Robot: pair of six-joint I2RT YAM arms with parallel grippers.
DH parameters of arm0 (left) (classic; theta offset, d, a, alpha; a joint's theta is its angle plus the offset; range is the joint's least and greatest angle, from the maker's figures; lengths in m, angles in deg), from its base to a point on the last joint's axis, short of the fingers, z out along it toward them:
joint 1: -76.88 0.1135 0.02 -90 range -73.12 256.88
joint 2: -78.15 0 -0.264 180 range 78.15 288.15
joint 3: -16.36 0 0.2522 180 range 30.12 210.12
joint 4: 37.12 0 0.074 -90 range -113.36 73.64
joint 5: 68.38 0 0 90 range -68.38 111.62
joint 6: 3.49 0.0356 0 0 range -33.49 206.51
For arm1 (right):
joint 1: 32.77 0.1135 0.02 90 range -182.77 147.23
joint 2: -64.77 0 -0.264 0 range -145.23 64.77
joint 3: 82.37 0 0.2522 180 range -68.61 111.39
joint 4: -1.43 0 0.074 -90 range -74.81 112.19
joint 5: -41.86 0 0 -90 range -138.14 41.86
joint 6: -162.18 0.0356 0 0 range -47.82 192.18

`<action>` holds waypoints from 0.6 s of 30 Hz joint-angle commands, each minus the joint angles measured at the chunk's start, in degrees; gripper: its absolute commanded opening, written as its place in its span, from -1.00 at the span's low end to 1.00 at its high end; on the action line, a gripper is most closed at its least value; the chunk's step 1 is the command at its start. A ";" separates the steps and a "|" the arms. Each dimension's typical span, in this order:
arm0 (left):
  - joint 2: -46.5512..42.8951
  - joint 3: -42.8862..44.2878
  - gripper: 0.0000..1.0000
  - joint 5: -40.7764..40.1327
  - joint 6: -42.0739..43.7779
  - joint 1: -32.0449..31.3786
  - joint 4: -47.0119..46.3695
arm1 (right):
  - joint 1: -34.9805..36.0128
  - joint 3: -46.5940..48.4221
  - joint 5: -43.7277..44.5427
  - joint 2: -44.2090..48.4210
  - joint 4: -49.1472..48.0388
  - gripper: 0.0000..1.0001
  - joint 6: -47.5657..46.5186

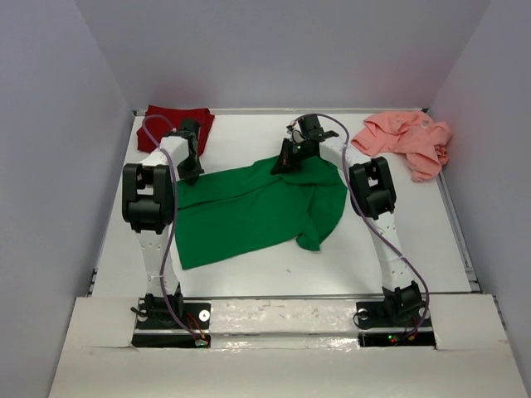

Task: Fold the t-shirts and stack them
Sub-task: Fold the tshirt

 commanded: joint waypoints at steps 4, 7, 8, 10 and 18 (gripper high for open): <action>-2.94 -3.96 -1.00 -2.99 0.25 1.15 0.34 | -0.25 -0.86 2.25 0.45 0.76 -1.00 -1.70; -2.50 -4.93 -1.00 -3.95 0.60 1.85 -0.10 | -0.25 -0.95 2.25 0.53 0.85 -1.00 -1.87; -2.50 -4.93 -1.00 -4.30 0.69 2.11 -0.28 | -0.25 -1.13 2.34 0.71 0.85 -1.00 -1.88; -2.06 -4.84 -1.00 -5.80 1.47 2.90 -0.72 | -0.25 -1.30 2.34 0.80 0.85 -1.00 -1.96; -0.21 -1.33 -1.00 -6.41 2.27 8.88 0.51 | -0.25 -1.57 2.42 1.15 0.85 -1.00 -1.96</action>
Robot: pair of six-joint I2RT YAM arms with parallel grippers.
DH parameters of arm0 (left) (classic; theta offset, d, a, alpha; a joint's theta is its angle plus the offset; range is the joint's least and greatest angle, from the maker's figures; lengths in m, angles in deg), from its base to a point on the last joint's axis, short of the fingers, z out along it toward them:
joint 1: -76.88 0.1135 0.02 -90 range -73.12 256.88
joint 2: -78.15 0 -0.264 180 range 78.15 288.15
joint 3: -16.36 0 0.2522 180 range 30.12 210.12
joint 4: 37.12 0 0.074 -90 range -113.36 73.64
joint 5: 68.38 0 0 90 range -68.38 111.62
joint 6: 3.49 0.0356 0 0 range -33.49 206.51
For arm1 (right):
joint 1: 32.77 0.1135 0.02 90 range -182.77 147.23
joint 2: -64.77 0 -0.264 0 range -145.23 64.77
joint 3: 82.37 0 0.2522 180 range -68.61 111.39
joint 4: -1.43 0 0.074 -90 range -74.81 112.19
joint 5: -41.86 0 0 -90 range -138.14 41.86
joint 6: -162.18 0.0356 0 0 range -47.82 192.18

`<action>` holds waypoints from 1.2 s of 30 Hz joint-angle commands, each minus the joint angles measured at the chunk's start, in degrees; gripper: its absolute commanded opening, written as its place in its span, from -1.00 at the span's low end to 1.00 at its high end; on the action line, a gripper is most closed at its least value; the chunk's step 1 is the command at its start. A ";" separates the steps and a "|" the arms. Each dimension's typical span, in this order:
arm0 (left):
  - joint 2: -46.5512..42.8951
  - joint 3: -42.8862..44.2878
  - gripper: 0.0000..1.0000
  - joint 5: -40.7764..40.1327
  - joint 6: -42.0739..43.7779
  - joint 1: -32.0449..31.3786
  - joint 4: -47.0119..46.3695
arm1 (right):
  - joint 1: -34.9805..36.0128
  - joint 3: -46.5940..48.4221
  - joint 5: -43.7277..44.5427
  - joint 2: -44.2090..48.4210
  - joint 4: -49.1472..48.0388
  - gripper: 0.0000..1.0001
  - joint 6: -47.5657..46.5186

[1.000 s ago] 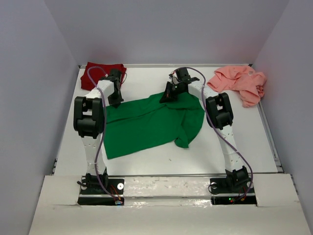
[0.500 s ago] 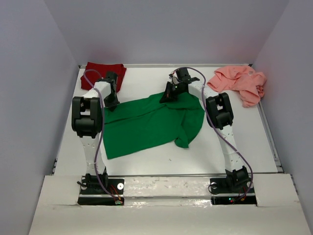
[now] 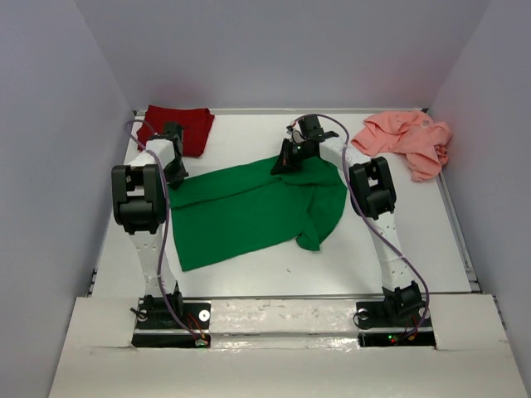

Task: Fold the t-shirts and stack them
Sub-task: Fold the tshirt

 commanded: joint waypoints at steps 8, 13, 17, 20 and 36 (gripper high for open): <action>2.02 5.57 -1.00 -4.28 1.64 8.90 3.12 | -0.25 -1.28 2.47 1.24 1.05 -1.00 -1.72; 2.64 11.46 -1.00 -2.97 1.28 10.49 4.70 | -0.25 -1.46 2.38 1.33 1.05 -1.00 -1.81; -0.52 14.80 -1.00 3.36 0.85 8.74 4.44 | -0.25 -1.55 2.29 1.24 1.05 -1.00 -1.90; -2.54 17.78 -1.00 6.25 0.59 4.18 5.23 | -0.25 -1.37 2.20 0.98 1.05 -1.00 -1.81; -2.64 15.41 -1.00 32.89 -4.42 -14.55 -7.77 | -0.78 -0.93 3.61 1.68 1.14 -1.00 -1.55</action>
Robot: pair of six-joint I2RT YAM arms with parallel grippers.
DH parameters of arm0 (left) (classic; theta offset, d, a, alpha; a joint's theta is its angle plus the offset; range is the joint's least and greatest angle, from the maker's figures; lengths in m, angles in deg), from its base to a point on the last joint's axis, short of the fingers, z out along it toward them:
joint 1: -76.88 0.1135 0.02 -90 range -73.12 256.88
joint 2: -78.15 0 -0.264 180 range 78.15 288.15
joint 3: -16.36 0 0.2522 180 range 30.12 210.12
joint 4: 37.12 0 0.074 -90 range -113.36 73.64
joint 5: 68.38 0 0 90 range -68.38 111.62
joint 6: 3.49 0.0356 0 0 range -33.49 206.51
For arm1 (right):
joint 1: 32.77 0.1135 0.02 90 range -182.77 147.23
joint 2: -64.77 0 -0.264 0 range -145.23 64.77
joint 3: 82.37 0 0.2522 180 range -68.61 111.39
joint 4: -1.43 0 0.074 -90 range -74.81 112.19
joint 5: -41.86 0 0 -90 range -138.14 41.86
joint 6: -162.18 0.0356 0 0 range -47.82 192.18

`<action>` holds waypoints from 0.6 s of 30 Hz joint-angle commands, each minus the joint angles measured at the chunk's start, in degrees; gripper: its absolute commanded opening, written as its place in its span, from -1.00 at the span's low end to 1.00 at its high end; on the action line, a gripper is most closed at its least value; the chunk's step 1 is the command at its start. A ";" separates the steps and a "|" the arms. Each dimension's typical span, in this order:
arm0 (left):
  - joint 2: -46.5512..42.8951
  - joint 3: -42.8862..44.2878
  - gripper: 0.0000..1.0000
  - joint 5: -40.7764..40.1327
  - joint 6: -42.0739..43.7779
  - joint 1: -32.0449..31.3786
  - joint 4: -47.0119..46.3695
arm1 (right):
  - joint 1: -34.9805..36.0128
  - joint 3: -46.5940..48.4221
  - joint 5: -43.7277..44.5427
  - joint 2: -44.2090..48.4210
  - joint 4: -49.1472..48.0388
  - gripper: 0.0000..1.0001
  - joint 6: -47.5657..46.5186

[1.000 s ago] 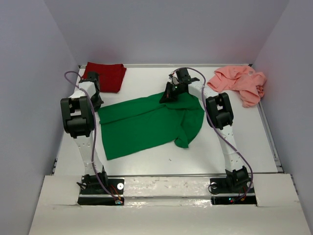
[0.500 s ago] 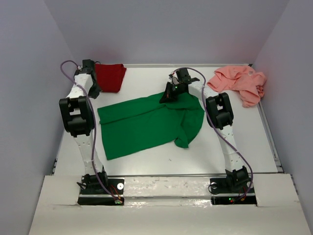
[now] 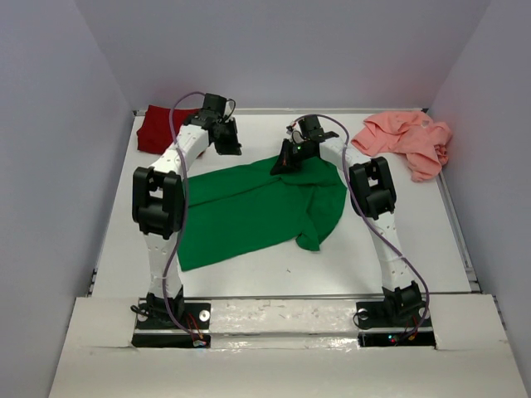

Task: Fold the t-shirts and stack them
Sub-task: Fold the tshirt

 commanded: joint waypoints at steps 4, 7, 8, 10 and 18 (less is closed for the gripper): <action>0.94 0.63 -1.00 9.14 -1.89 -0.20 -4.78 | -0.71 -0.47 4.44 1.57 1.42 -1.00 -1.13; 3.66 0.97 -1.00 13.72 -2.42 -1.52 -7.33 | -0.71 -0.21 4.53 1.48 1.51 -1.00 -1.04; 4.45 1.50 -1.00 13.99 -2.51 -2.13 -7.51 | -0.71 -0.21 4.44 1.48 1.51 -1.00 -1.04; 6.82 2.82 -1.00 14.08 -2.68 -3.62 -7.69 | -0.71 -0.47 4.53 1.66 1.51 -1.00 -1.21; 12.36 5.81 -1.00 12.50 -4.79 -6.00 -6.81 | -1.24 -1.53 5.15 2.62 1.51 -1.00 -1.57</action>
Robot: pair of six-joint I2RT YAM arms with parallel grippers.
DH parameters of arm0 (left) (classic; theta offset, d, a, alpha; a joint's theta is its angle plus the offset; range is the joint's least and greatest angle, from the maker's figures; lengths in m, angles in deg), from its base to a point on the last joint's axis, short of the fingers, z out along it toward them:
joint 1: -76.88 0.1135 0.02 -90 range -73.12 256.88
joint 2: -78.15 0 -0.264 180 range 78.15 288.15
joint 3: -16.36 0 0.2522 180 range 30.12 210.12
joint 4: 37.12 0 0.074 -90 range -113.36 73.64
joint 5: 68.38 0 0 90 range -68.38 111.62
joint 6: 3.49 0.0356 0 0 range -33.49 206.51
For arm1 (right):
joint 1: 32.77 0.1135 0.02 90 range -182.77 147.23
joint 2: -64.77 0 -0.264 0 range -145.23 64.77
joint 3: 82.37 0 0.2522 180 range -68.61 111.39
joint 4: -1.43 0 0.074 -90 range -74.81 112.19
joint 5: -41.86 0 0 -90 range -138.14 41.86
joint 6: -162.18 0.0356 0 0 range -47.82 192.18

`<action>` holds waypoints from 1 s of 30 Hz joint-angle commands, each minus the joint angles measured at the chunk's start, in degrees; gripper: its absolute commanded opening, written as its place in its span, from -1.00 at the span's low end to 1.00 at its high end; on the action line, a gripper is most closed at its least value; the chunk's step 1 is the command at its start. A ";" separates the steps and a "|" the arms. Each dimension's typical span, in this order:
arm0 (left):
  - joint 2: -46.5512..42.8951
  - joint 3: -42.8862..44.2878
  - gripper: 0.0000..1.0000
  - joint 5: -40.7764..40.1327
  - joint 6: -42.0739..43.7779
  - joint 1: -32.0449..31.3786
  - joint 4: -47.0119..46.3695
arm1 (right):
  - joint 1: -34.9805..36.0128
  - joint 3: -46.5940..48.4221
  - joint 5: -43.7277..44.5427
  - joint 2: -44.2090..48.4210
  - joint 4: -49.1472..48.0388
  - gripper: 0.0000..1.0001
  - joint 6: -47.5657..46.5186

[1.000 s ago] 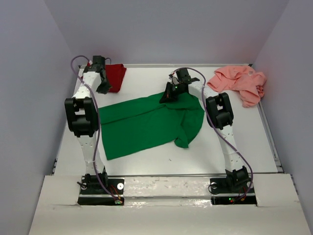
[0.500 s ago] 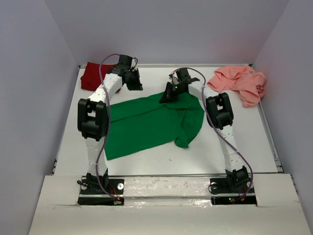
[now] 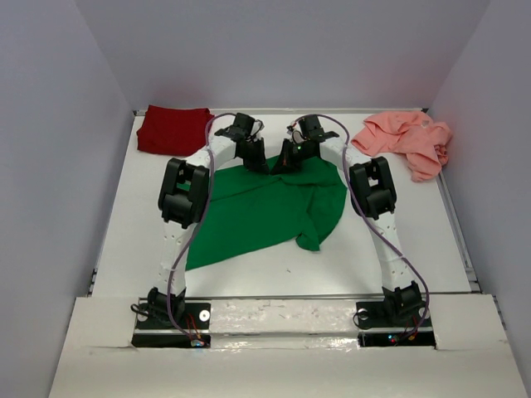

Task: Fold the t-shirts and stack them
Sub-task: Fold the tshirt

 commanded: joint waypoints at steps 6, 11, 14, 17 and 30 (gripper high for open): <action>0.13 3.19 -1.00 -1.88 -1.16 -0.89 1.98 | -1.20 -1.77 4.64 2.75 1.35 -1.00 -1.83; 0.83 2.83 -1.00 -3.99 -0.55 -1.42 2.69 | -1.20 -2.03 5.34 3.37 1.44 -1.00 -1.92; 1.89 2.75 -1.00 -4.69 -0.29 -1.77 3.21 | -1.72 -2.73 6.66 5.82 1.44 -0.27 -2.27; 2.15 2.75 -1.00 -5.22 -0.28 -2.12 3.39 | -1.72 -3.00 10.26 11.00 1.53 -0.10 -4.29; 7.34 8.37 -1.00 -7.15 -0.37 -3.00 8.05 | 5.29 -5.54 26.42 29.20 8.38 0.05 -22.20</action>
